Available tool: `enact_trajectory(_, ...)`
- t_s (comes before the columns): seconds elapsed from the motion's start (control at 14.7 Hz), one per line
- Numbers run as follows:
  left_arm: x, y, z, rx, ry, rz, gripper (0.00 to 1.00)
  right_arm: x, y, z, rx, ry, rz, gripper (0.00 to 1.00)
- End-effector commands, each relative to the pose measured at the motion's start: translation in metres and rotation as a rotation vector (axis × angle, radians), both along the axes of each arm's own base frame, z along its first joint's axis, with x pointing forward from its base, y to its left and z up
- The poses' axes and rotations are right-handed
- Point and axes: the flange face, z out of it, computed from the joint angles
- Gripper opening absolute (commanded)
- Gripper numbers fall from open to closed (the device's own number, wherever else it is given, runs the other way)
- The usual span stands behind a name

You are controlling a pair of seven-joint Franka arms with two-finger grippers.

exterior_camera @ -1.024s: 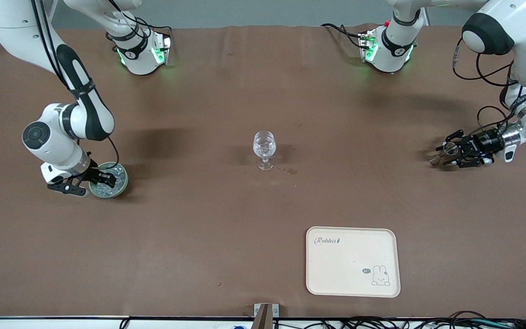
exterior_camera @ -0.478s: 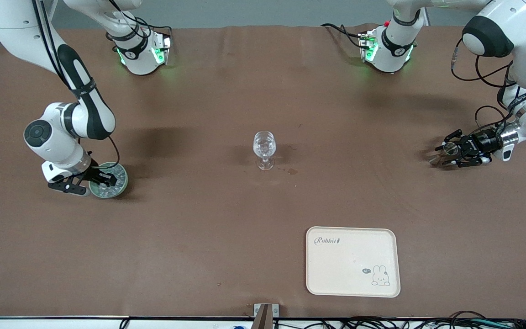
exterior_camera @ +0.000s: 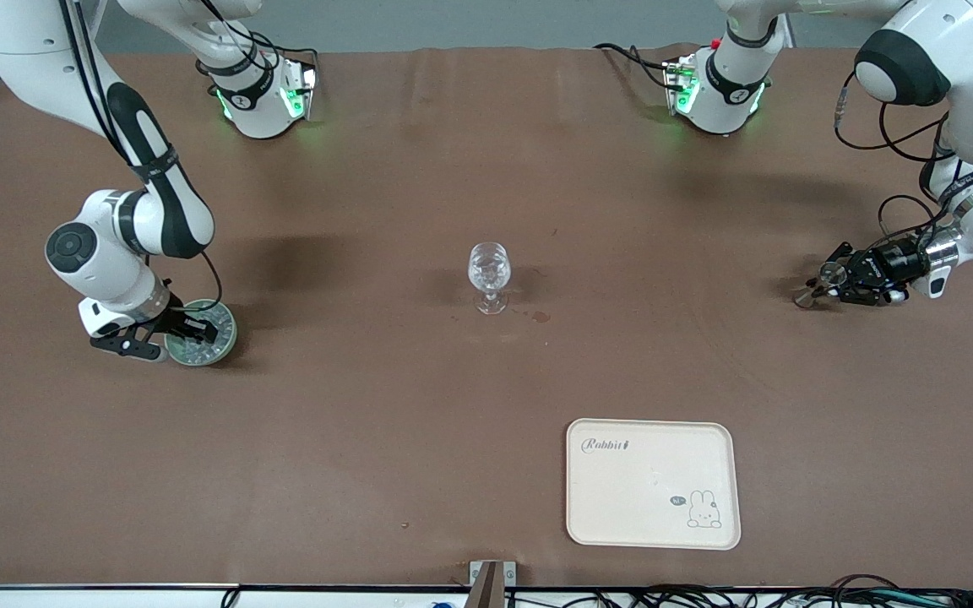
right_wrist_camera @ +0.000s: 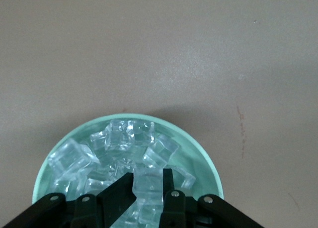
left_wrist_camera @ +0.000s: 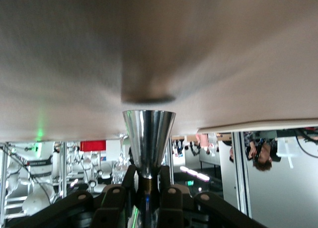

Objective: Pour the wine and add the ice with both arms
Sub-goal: 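Lift the ice cube with the right gripper while the left gripper carries the jigger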

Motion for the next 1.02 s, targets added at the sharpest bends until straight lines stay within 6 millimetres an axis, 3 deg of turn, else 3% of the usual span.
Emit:
enact_trajectory(0.0,0.001,-0.009,0.01,-0.08,-0.023,-0.025,0.03,-0.004,0.004,-0.001,0.01,0.028,-0.013,0.1)
enact_trajectory(0.34,0.022,-0.025,0.049,-0.163,-0.078,-0.073,0.0,0.012,0.005,0.017,0.017,0.098,-0.016,0.09)
enact_trajectory(0.48,0.034,-0.037,0.074,-0.198,-0.079,-0.088,0.0,0.019,0.004,0.027,0.019,0.118,-0.015,0.09)
enact_trajectory(0.68,0.057,-0.068,0.12,-0.232,-0.088,-0.144,0.0,0.037,0.004,0.057,0.024,0.159,-0.008,0.09)
enact_trajectory(0.96,0.065,-0.101,0.157,-0.234,-0.049,-0.26,0.0,0.054,0.001,0.104,0.028,0.173,-0.007,0.06)
